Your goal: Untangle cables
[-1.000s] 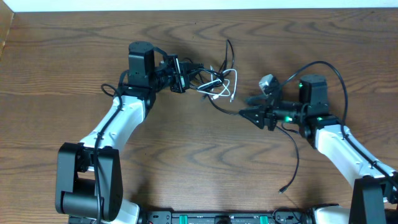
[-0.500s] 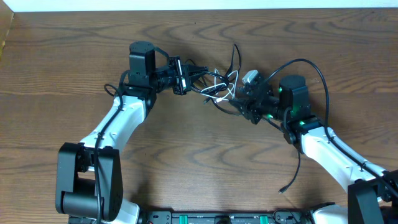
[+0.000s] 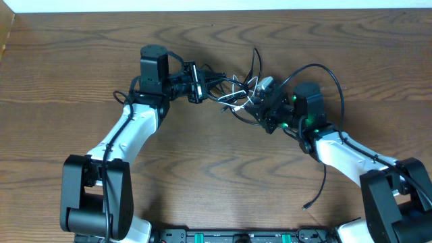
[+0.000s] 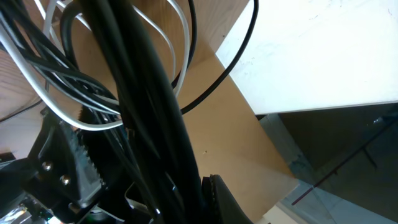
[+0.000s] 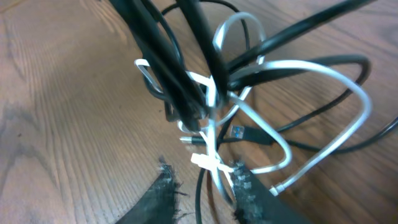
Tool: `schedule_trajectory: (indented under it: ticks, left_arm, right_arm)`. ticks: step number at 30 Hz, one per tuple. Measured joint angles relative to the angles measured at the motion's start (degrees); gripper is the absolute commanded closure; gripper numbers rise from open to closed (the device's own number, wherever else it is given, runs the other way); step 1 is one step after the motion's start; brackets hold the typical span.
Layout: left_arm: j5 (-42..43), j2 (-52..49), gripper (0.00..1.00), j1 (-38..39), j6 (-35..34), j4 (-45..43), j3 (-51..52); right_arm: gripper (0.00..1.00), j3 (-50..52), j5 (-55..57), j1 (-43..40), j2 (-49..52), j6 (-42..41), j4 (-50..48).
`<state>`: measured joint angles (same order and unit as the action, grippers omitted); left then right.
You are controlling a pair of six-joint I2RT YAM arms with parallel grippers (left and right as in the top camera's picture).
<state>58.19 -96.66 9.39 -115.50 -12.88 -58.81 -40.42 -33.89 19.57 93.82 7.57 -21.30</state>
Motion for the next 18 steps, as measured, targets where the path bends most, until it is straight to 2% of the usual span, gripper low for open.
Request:
schedule_trajectory:
  ticks: [1,8,12,13,15,18]
  left_arm:
    - [0.0,0.0,0.92,0.0,0.0,0.0,0.0]
    - [0.0,0.0,0.92,0.0,0.0,0.0,0.0]
    - [0.0,0.0,0.92,0.0,0.0,0.0,0.0]
    - [0.0,0.0,0.92,0.0,0.0,0.0,0.0]
    - [0.0,0.0,0.92,0.0,0.0,0.0,0.0]
    - [0.0,0.0,0.92,0.0,0.0,0.0,0.0]
  right_arm:
    - [0.99,0.0,-0.1,0.3,0.2,-0.1,-0.3]
    - [0.99,0.0,-1.3,-0.9,0.4,-4.7,-0.2]
    - [0.99,0.0,-13.0,-5.6,0.2,-7.6,2.4]
    - [0.99,-0.1,-13.9,-5.9,0.2,-7.8,3.6]
    - [0.99,-0.3,-16.4,-6.6,-0.2,-7.7,12.2]
    - [0.99,-0.1,-14.9,-6.6,-0.2,-6.4,20.0]
